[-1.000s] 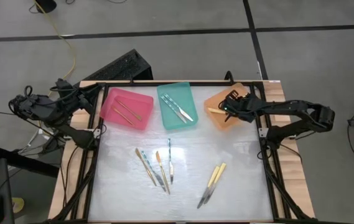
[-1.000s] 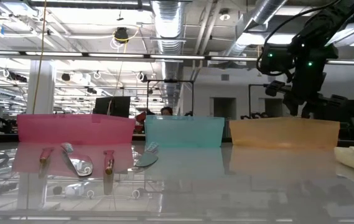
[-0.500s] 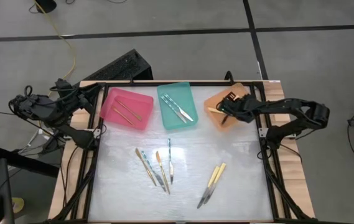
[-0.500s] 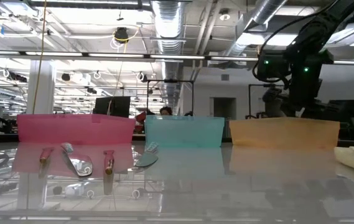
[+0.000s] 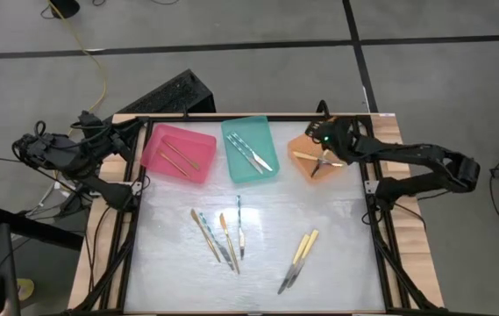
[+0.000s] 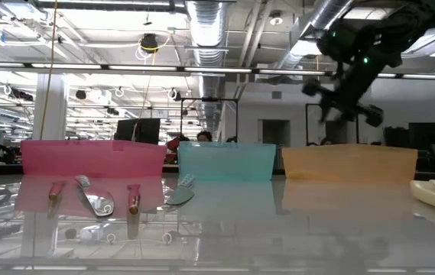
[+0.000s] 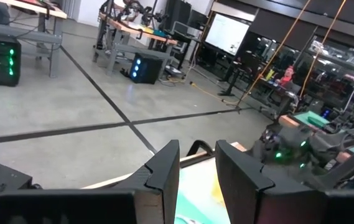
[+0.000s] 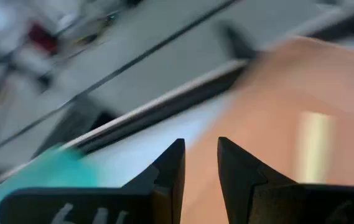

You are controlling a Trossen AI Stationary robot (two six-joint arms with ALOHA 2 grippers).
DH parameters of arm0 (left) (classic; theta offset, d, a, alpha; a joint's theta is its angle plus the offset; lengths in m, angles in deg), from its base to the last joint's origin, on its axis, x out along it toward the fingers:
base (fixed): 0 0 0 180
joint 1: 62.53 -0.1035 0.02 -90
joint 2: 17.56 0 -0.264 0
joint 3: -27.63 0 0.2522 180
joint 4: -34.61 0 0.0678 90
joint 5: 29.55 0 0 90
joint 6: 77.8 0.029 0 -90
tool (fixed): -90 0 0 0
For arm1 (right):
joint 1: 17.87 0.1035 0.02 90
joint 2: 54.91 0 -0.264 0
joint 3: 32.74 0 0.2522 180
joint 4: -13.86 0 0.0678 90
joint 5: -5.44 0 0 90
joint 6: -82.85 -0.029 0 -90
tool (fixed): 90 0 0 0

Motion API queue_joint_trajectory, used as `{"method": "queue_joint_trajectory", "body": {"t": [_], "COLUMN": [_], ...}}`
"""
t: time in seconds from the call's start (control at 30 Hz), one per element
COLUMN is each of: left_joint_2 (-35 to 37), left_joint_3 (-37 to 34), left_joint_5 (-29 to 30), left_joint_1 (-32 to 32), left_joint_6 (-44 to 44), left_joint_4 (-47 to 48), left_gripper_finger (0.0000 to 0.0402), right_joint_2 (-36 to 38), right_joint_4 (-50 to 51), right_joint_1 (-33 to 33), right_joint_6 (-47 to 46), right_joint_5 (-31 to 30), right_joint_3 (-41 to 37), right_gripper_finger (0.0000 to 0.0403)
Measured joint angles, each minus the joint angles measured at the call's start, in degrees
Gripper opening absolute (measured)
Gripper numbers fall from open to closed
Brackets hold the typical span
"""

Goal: Sort silverware by color (type)
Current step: Put the gold knife into the red bin

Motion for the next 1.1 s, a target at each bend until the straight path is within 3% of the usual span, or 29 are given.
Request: {"method": "queue_joint_trajectory", "body": {"t": [0.13, 0.23, 0.33, 0.77, 0.93, 1.1], "left_joint_2": [0.0, 0.0, 0.0, -0.1, -1.1, -3.6], "left_joint_3": [0.0, 0.0, 0.0, -1.7, -4.7, -8.2], "left_joint_5": [0.0, -0.2, -1.4, -10.4, -14.4, -21.1], "left_joint_1": [0.0, 0.0, 0.0, 0.0, 0.0, 0.0], "left_joint_6": [0.1, 0.2, 0.1, 5.1, 5.4, 6.4], "left_joint_4": [0.6, 1.4, 1.9, 3.3, 2.1, 2.2], "left_gripper_finger": [0.0089, 0.0089, 0.0089, 0.0089, 0.0089, 0.0089], "right_joint_2": [2.3, 2.7, 2.1, -7.3, -10.0, -12.4], "right_joint_4": [-8.3, -12.6, -15.9, -25.6, -32.5, -32.9], "right_joint_1": [0.0, 1.7, 5.5, 23.7, 28.0, 29.8], "right_joint_6": [13.1, 16.5, 17.9, 22.2, 23.5, 23.3], "right_joint_5": [12.7, 22.1, 26.9, 26.7, 23.7, 23.1], "right_joint_3": [0.0, 0.0, 0.0, 0.0, 0.0, 0.0], "right_gripper_finger": [0.0102, 0.0102, 0.0102, 0.0102, 0.0102, 0.0102]}}
